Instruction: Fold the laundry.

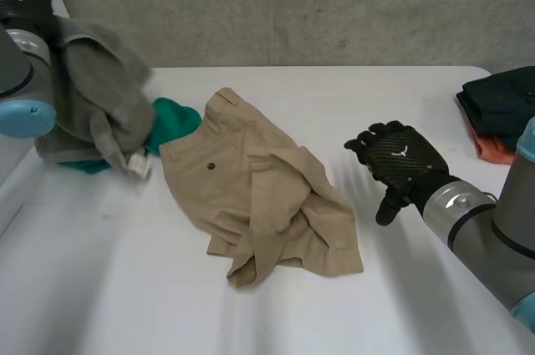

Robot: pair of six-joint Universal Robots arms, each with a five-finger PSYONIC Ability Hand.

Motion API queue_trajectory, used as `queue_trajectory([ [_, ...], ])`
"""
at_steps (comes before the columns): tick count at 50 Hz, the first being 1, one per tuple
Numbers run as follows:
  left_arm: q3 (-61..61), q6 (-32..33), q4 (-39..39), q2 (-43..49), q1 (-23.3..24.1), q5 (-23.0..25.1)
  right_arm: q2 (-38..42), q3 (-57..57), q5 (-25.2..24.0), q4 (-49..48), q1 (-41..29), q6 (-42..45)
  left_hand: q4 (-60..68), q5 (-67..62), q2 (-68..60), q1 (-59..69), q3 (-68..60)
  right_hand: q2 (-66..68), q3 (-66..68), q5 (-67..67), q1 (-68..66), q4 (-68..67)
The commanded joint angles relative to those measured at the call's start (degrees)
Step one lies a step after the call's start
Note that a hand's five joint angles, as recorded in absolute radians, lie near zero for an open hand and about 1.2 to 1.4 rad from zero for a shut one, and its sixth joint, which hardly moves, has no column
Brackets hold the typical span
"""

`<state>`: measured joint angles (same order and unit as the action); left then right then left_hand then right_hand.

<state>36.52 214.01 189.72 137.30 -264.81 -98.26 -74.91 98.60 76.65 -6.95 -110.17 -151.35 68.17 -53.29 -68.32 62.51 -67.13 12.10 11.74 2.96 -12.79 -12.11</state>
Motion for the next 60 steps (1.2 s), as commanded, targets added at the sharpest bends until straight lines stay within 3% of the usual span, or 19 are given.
queue_trajectory([
  [1,-6.82,4.31,-2.60,8.41,-1.58,-1.15,0.02,0.19,0.17,0.01,-1.10,0.09,11.83,-16.71,-11.68,17.49,-12.87,-2.10,-1.74,-2.96,2.79,2.11],
  [3,-6.38,4.31,-2.87,8.51,-1.32,-0.36,0.02,0.19,0.17,0.01,-1.18,0.09,11.83,-16.71,-11.68,17.49,-12.87,-2.10,-1.74,-2.96,2.79,2.11],
  [4,-6.11,4.31,-3.04,8.42,-1.23,-0.01,0.02,0.19,0.26,0.01,-1.27,0.09,1.02,-5.90,-0.88,6.68,-2.06,-2.10,-1.74,-2.96,2.79,2.11],
  [5,-5.15,4.31,-3.04,7.81,-0.97,1.13,-0.06,0.19,0.26,0.01,-1.36,0.09,-28.23,23.35,28.38,-22.57,27.19,-2.10,-1.74,-2.96,2.79,2.11],
  [6,-4.45,4.22,-3.22,7.46,-0.88,1.66,-0.06,0.19,0.26,0.01,-1.36,0.09,-43.68,38.80,43.82,-38.02,42.64,-2.10,-1.74,-2.96,2.79,2.11],
  [7,-3.57,4.22,-3.39,7.02,-0.79,2.19,-0.15,0.19,0.26,0.01,-1.36,0.09,-57.15,52.27,57.30,-51.49,56.11,-2.10,-1.74,-2.96,2.79,2.11],
  [8,-2.52,4.22,-3.39,6.40,-0.62,2.45,-0.24,0.19,0.26,0.09,-1.36,0.09,-58.17,53.29,58.32,-52.51,57.13,-2.10,-1.74,-2.96,2.79,2.11],
  [16,14.00,4.48,-6.20,-5.28,3.16,6.84,-2.52,0.45,0.26,1.32,-2.59,0.09,-58.17,53.29,58.32,-52.51,57.13,-2.10,-1.74,-2.96,2.79,2.11],
  [20,25.86,5.18,-7.96,-12.84,6.23,12.20,-4.02,-0.16,0.96,4.13,-5.04,0.09,-58.17,53.29,58.32,-52.51,57.13,-2.10,-1.74,-2.96,2.79,2.11],
  [24,39.73,10.09,-8.32,-18.55,9.57,21.06,-3.93,-1.04,3.67,7.12,-6.45,-0.09,-58.17,53.29,58.32,-52.51,57.13,-2.10,-1.74,-2.96,2.79,2.11],
  [32,49.61,20.55,-5.60,-17.87,10.64,29.52,-2.53,-1.04,6.14,8.27,-8.04,0.17,-50.59,45.71,50.73,-44.93,49.55,-2.10,-1.74,-2.96,2.79,2.11],
  [51,42.85,21.45,-2.60,-5.82,12.65,29.79,-0.85,0.01,6.15,6.86,-7.16,0.26,-35.27,30.39,35.42,-29.61,34.23,-2.10,-1.74,-2.96,2.79,2.11],
  [56,40.40,21.36,-1.55,-4.85,13.01,28.74,-0.85,0.19,6.23,6.34,-6.99,0.35,11.74,-16.62,-11.59,17.40,-12.78,-2.10,-1.74,-2.96,2.79,2.11],
  [60,36.70,18.64,0.73,-6.60,13.27,26.19,-1.21,0.19,6.23,6.25,-6.99,0.44,11.83,-16.71,-11.68,17.49,-12.87,-2.10,-1.74,-2.96,2.79,2.11],
])
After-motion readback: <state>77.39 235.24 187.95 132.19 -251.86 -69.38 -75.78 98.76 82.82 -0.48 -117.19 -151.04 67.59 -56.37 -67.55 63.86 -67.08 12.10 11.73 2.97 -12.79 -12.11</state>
